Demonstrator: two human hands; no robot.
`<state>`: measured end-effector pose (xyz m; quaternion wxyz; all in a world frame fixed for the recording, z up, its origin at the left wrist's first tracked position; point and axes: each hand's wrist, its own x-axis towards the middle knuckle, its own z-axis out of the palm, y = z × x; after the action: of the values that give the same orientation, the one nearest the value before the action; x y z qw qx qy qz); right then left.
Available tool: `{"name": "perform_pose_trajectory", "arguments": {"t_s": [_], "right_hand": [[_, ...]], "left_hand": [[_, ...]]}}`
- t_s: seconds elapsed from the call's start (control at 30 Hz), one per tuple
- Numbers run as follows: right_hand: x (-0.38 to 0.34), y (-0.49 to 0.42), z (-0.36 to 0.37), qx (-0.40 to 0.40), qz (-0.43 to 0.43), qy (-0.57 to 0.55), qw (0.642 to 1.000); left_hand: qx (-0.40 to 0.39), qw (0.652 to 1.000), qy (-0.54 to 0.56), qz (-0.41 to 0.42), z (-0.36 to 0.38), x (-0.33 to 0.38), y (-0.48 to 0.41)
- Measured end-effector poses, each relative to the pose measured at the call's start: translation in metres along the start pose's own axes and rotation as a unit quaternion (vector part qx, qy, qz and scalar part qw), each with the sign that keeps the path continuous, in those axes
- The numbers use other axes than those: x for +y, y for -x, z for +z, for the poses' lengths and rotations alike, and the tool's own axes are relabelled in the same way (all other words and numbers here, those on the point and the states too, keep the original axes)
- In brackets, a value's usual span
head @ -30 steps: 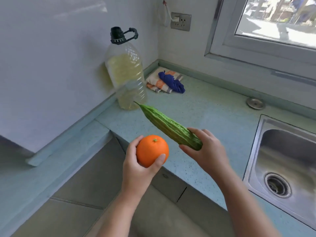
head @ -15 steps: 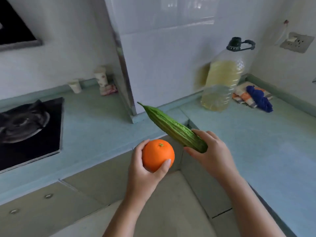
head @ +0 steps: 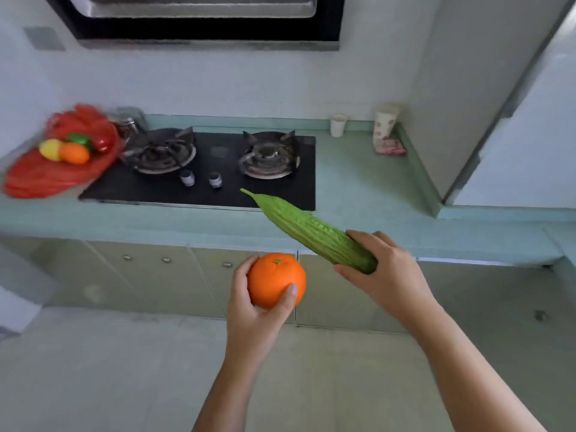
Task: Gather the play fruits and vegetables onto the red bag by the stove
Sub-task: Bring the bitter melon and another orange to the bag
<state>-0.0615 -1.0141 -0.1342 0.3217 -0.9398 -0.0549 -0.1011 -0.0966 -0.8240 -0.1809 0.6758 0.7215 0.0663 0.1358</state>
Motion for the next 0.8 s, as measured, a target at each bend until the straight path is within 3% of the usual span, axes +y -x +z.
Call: {"name": "perform_pose_trajectory", "arguments": {"t_s": [0.4,0.63,0.8], "right_hand": [[-0.139,-0.045,0.152,-0.149,-0.166,-0.031,0.974],[-0.207,-0.105,0.247,-0.222,-0.205,-0.083,0.95],[-0.258,-0.169,0.296,-0.238,-0.205,-0.107,0.943]], "left_hand": [[0.243,0.968,-0.027,-0.064,-0.161,-0.041,-0.005],[0.309,0.945,-0.047,-0.093,-0.242,-0.05,-0.067],[0.301,0.946,-0.069,-0.098,-0.29,-0.042,-0.146]]}}
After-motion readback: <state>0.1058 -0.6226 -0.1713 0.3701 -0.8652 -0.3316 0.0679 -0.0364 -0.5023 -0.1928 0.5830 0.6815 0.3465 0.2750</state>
